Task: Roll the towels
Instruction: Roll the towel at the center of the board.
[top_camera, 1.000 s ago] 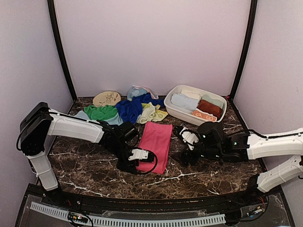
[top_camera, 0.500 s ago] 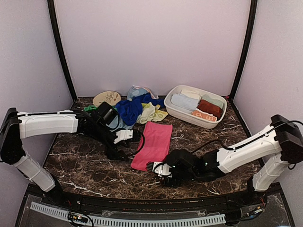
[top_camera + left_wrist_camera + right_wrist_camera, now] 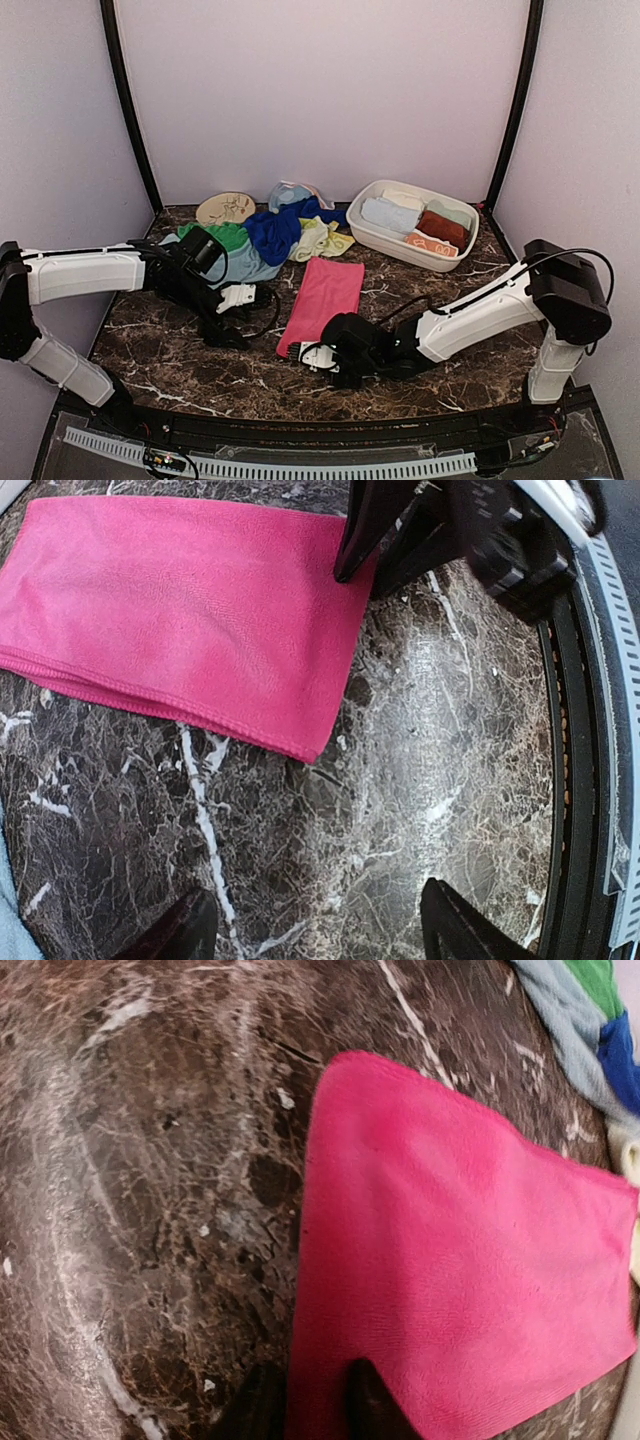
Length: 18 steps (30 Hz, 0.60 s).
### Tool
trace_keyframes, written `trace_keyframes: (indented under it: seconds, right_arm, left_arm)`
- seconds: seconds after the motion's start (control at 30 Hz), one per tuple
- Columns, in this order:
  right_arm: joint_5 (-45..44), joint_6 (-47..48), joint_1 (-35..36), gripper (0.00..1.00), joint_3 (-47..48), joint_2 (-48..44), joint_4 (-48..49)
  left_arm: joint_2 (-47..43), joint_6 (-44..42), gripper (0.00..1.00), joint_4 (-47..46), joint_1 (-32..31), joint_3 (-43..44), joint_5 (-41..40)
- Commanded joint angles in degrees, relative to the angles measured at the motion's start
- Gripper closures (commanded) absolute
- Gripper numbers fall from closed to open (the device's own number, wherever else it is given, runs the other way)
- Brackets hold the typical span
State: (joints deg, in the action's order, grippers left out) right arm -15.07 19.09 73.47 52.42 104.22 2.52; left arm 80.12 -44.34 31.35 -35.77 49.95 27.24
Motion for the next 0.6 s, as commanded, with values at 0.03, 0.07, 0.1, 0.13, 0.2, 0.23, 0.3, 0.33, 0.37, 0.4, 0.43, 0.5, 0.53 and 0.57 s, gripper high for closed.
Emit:
trace_keyframes:
  seconds: [0.03, 0.07, 0.1, 0.13, 0.2, 0.23, 0.3, 0.33, 0.37, 0.4, 0.43, 0.5, 0.53, 0.57]
  right_arm:
    - [6.9, -8.6, -4.0, 0.89, 3.7, 0.3, -5.2]
    - [8.4, -10.2, -4.7, 0.93, 4.2, 0.2, -5.8]
    - [10.1, -11.8, -5.2, 0.96, 4.4, 0.1, -6.2]
    - [11.5, -13.3, -5.6, 0.97, 4.5, 0.0, -6.4]
    - [15.4, -16.4, -6.5, 1.00, 4.9, -0.2, -6.7]
    - [17.3, -17.5, -6.8, 1.00, 5.3, -0.2, -7.1]
    - [21.6, -20.0, -7.5, 1.00, 5.9, -0.3, -7.6]
    - [24.3, -21.6, -8.1, 1.00, 6.1, -0.3, -7.6]
    - [27.4, -23.4, -8.8, 1.00, 6.2, -0.3, -7.3]
    - [31.5, -26.4, -9.8, 1.00, 6.0, -0.3, -6.4]
    - [34.8, -29.2, -10.9, 1.00, 5.7, -0.3, -5.1]
    - [41.7, -34.6, -13.3, 1.00, 4.4, -0.1, -1.8]
    - [45.1, -37.5, -14.1, 1.00, 3.6, 0.1, 0.2]
    - [48.1, -40.3, -15.0, 1.00, 3.0, 0.5, 2.3]
  left_arm:
    - [-0.6, -2.6, 0.24, -2.4, 0.2, -1.1, 2.9]
    - [-0.3, -2.7, 0.23, -2.8, 0.2, -1.0, 3.1]
    - [0.0, -2.7, 0.23, -3.0, 0.2, -0.9, 3.4]
    - [0.2, -2.6, 0.22, -3.3, 0.2, -0.8, 3.5]
    - [0.1, -3.0, 0.22, -3.7, -0.1, -1.0, 3.9]
    - [0.0, -3.3, 0.21, -3.9, -0.5, -1.4, 3.8]
    - [-0.7, -4.2, 0.21, -4.6, -1.7, -2.3, 3.1]
    - [-0.7, -4.6, 0.20, -4.8, -2.7, -2.5, 2.2]
    - [-0.5, -5.0, 0.20, -4.9, -3.6, -2.6, 1.4]
    - [-0.2, -5.1, 0.20, -4.9, -4.6, -2.5, 0.8]
    - [0.0, -5.1, 0.20, -5.0, -5.6, -2.4, 0.4]
    - [0.6, -4.9, 0.21, -5.1, -7.9, -2.0, 0.0]
    - [0.8, -4.5, 0.21, -5.3, -9.1, -1.7, -0.3]
    - [1.3, -4.2, 0.21, -5.7, -10.1, -1.2, -0.7]
